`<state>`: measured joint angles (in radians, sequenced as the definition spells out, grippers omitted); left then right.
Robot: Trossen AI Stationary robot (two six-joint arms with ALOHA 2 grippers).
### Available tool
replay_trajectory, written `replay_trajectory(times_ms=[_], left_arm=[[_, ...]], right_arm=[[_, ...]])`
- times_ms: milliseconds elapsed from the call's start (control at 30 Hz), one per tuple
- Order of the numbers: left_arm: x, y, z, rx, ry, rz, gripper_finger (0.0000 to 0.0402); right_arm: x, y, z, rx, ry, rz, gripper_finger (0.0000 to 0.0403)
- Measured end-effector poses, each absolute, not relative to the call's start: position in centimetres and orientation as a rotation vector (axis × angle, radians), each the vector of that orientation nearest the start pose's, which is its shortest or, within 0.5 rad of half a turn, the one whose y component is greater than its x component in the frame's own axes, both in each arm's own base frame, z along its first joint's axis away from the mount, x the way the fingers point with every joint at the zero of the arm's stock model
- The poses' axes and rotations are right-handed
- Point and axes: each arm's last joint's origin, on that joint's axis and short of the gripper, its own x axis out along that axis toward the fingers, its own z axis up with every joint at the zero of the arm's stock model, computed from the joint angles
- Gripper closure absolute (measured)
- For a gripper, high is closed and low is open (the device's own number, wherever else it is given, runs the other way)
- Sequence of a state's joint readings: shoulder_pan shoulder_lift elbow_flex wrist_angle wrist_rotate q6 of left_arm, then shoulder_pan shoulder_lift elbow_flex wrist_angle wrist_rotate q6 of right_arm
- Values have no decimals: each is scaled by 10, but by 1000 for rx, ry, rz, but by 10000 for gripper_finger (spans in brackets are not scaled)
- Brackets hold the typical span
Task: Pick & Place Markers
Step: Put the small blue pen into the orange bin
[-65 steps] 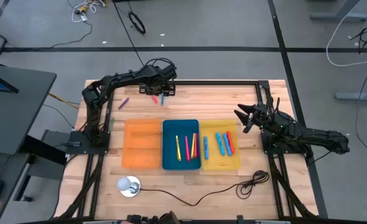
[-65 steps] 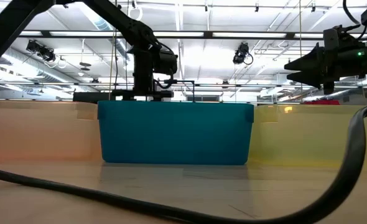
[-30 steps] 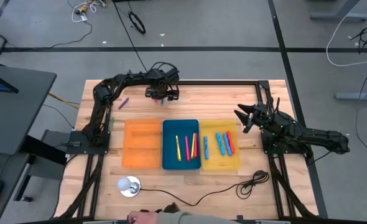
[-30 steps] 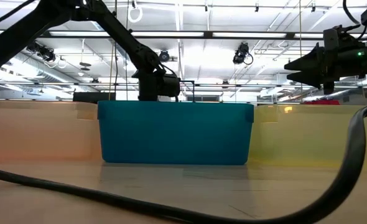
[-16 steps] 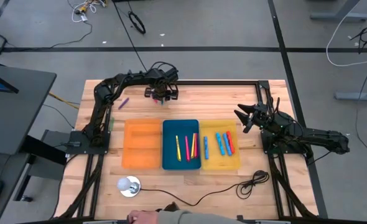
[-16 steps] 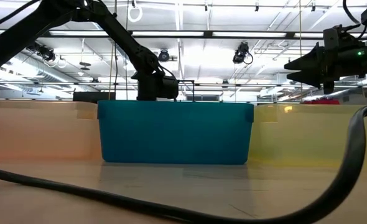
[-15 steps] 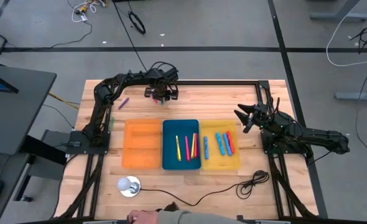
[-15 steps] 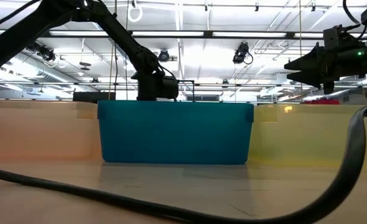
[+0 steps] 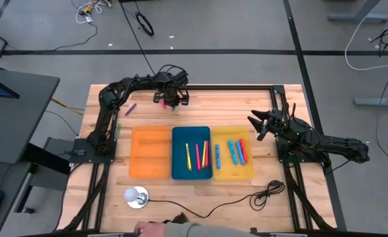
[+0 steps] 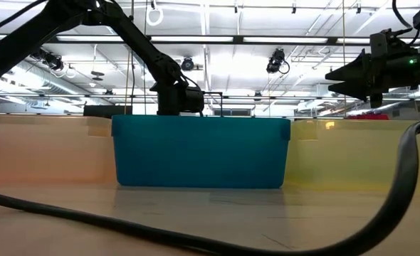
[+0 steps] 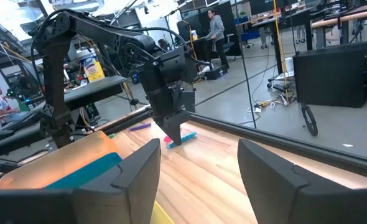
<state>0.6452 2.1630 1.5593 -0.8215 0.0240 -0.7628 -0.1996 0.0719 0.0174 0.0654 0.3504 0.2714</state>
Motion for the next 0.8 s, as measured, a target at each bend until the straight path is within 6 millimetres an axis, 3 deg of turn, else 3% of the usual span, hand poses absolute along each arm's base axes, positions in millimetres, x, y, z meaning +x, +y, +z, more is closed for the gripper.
replay_trajectory(times_ms=[200,800], left_arm=[[332,246,147,-1053,1147,1008,364],[323,213,218,-822,1158,881,367]], right_arm=[[96,-29,170,265,-85,-545,188],[96,-29,170,265,-86,-545,188]])
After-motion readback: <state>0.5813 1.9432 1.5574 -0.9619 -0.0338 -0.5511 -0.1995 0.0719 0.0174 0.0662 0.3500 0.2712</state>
